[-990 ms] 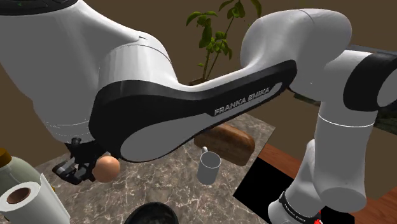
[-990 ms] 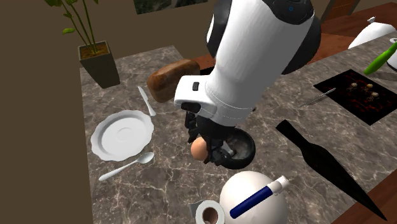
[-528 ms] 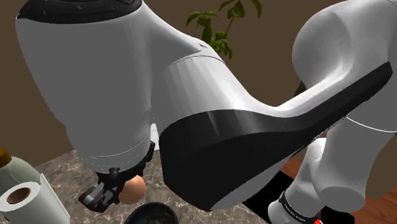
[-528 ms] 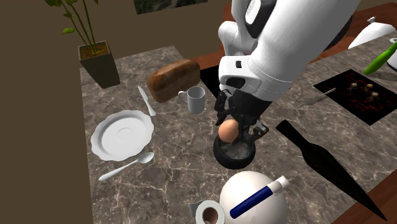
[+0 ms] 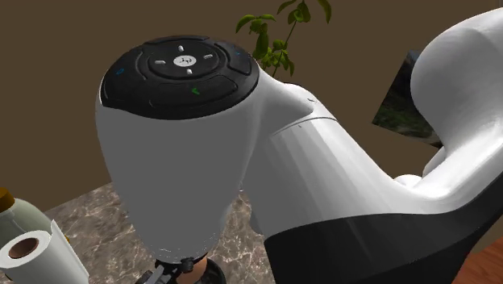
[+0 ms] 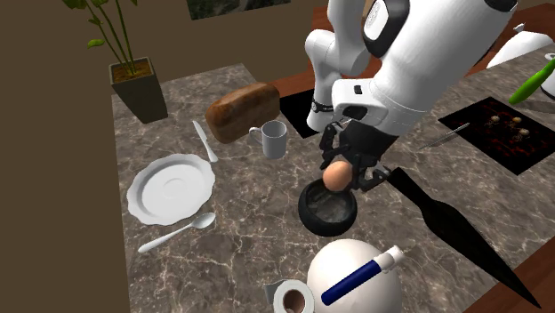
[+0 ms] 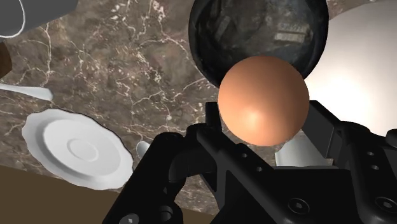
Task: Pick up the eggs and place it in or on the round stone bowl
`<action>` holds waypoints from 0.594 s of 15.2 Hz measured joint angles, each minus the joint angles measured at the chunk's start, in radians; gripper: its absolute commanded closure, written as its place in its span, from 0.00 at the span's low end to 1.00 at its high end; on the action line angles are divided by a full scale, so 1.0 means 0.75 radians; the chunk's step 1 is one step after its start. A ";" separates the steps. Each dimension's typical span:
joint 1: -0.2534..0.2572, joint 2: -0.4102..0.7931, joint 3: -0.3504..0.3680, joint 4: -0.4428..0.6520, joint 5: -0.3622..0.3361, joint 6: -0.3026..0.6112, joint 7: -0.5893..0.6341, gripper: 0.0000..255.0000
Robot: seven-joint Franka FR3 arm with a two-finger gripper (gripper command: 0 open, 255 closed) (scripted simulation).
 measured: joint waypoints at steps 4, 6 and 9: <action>0.001 0.024 0.005 -0.053 -0.025 0.065 0.031 1.00; 0.001 0.035 0.005 -0.076 -0.036 0.094 0.042 1.00; 0.002 0.053 0.007 -0.114 -0.056 0.140 0.066 1.00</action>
